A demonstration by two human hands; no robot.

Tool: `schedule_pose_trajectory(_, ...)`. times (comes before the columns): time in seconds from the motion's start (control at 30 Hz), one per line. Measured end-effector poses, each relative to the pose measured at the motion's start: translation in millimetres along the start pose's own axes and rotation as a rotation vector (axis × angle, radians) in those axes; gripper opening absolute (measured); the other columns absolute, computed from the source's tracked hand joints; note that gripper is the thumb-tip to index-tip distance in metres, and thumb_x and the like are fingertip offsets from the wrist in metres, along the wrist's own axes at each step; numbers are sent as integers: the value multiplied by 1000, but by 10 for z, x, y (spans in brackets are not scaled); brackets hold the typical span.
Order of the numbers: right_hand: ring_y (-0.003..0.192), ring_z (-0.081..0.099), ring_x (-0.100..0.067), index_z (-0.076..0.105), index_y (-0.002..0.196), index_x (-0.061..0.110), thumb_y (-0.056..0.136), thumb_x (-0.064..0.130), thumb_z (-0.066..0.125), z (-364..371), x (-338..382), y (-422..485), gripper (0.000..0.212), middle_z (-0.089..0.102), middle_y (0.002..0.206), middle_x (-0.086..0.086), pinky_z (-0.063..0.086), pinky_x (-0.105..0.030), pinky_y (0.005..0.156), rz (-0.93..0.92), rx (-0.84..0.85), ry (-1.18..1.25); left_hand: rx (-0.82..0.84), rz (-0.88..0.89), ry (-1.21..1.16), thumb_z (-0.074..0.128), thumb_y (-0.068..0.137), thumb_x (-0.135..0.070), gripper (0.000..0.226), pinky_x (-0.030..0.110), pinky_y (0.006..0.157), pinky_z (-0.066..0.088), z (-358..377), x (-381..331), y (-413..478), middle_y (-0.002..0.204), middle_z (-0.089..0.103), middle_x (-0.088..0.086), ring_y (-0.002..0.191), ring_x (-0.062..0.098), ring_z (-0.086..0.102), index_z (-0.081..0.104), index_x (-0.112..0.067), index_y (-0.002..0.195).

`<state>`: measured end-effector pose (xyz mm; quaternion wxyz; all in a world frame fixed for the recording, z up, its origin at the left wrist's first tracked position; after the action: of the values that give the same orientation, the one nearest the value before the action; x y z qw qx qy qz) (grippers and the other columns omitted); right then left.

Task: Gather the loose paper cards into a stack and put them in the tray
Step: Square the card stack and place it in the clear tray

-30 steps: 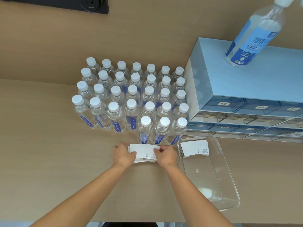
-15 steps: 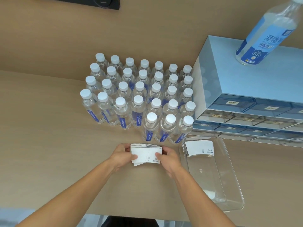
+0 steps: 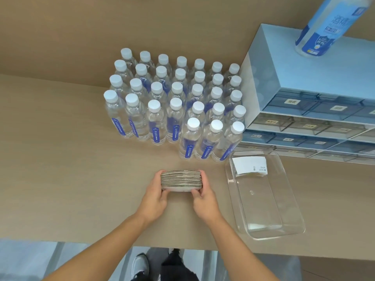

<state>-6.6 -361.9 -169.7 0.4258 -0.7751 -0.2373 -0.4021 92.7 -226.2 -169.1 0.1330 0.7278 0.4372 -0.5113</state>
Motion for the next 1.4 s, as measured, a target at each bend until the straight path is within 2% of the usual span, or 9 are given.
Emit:
schedule_pose_trajectory(0.07,137,43,-10,23,153,17,93,-4,47,127,-5,-48,68,47,147,2,30,-29,118,-15,-21,15,-21,10,11,52,89,4,56,19,104,39,-100,86,-67,124,55,-4,115,10,54,34,-19,136)
schedule_pose_trajectory(0.2,133,46,-11,25,153,20,89,-5,47,422,-102,-82,72,50,144,2,33,-26,114,-1,-40,58,-36,74,57,48,89,-3,55,41,109,39,-150,365,-144,130,52,0,122,19,50,30,-20,138)
schedule_pose_trajectory(0.3,134,43,-10,27,151,25,93,20,50,476,-98,-74,63,47,147,6,30,-26,113,49,-106,194,-124,62,-74,46,77,-17,58,43,109,36,-134,397,-136,128,52,4,121,23,48,33,-16,134)
schedule_pose_trajectory(0.37,140,38,-14,27,151,25,99,39,44,500,-65,-30,57,42,150,5,26,-31,118,63,-166,218,-239,36,-212,45,74,-34,53,35,101,39,-158,341,-130,118,56,6,110,20,51,41,-16,123)
schedule_pose_trajectory(0.43,130,49,-21,37,143,23,98,48,41,521,-26,10,52,53,142,-2,36,-38,113,28,-259,179,-439,-62,-348,48,83,-42,37,28,87,41,-238,347,-144,104,59,2,96,16,54,50,-16,110)
schedule_pose_trajectory(0.57,101,61,-24,50,113,21,95,47,46,487,-14,33,32,66,109,-4,49,-46,94,-84,-446,155,-734,-257,-385,44,99,-27,25,22,65,33,-309,402,-127,79,59,2,77,24,54,56,-5,93)
schedule_pose_trajectory(0.8,92,59,-22,56,97,18,92,43,37,347,127,54,32,65,95,-1,49,-45,88,-262,-534,123,-780,-121,-294,36,95,-32,34,40,67,43,-339,292,-27,68,56,4,67,29,49,51,-7,77)
schedule_pose_trajectory(0.93,94,60,-20,56,96,20,94,33,43,328,36,10,18,65,96,0,50,-42,88,-248,-534,213,-782,-73,-315,36,95,-28,32,32,70,43,-327,275,-96,72,60,-1,71,20,54,57,-9,81)
schedule_pose_trajectory(1.4,93,56,-14,53,98,18,95,35,37,444,-13,28,23,62,97,1,46,-31,85,-264,-451,185,-826,-49,-255,33,97,-27,30,26,68,40,-353,338,-181,73,58,-5,72,19,53,56,-13,82)
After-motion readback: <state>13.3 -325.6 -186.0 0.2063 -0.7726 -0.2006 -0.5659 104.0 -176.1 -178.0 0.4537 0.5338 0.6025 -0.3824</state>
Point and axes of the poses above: each hand's wrist, its own y-axis towards the middle knuckle, its own z-axis out of the palm, x = y × z, the point moved 10 cm from there along y, towards the middle knuckle
